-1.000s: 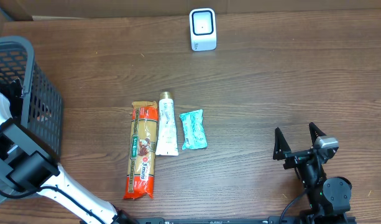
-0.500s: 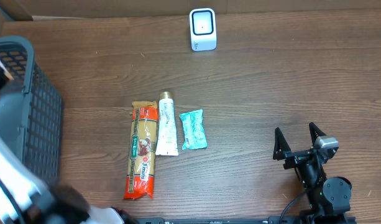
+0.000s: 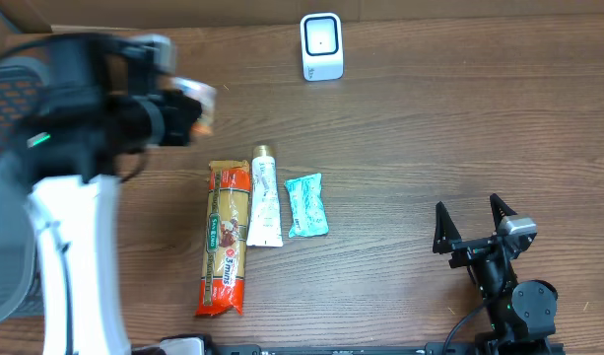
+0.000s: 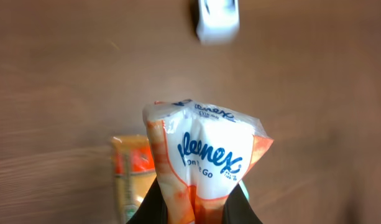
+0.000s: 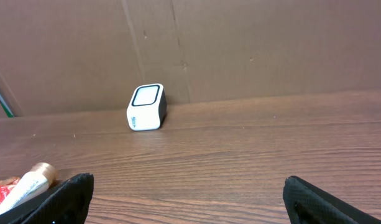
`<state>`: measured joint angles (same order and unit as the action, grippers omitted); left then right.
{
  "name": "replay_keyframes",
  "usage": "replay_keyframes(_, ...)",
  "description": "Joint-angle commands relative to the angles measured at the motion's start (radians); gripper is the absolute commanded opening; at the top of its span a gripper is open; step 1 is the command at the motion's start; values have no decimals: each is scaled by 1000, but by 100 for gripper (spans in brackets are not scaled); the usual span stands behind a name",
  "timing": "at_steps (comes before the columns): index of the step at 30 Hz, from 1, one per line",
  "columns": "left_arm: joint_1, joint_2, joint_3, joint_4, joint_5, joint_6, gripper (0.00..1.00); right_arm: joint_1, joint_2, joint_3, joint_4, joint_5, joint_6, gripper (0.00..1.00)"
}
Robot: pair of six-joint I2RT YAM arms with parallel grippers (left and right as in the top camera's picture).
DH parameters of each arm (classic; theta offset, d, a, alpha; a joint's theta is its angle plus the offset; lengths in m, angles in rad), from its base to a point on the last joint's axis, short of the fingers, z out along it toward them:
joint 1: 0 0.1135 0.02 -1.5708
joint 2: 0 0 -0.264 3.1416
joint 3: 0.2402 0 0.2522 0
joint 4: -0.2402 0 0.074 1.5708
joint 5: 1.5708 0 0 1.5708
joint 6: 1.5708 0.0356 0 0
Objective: Scan the item barcode
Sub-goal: 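Lift the Kleenex pack out and set it right of the green packet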
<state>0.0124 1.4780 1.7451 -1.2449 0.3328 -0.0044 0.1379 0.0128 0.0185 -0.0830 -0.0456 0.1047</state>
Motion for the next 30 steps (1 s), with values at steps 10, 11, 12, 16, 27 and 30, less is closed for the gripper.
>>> replay_keyframes(10, -375, 86, -547, 410, -20, -161, 7, -3, -10, -11, 4, -1, 4, 100)
replay_keyframes(11, -395, 89, -573, 441, -21, -182, 7, -3, -10, -11, 4, -1, 3, 100)
replay_keyframes(12, -412, 92, -596, 471, -21, -204, 8, -3, -10, -11, 4, -1, 4, 100)
replay_keyframes(16, -470, 106, -657, 582, -22, -259, 9, -3, -10, -11, 4, -1, 3, 100)
replay_keyframes(27, -542, 189, -683, 702, -29, -300, 76, -3, -10, -11, 4, -1, 3, 100)
replay_keyframes(30, -536, 166, -657, 710, -46, -333, 89, -3, -10, -11, 4, -1, 3, 100)
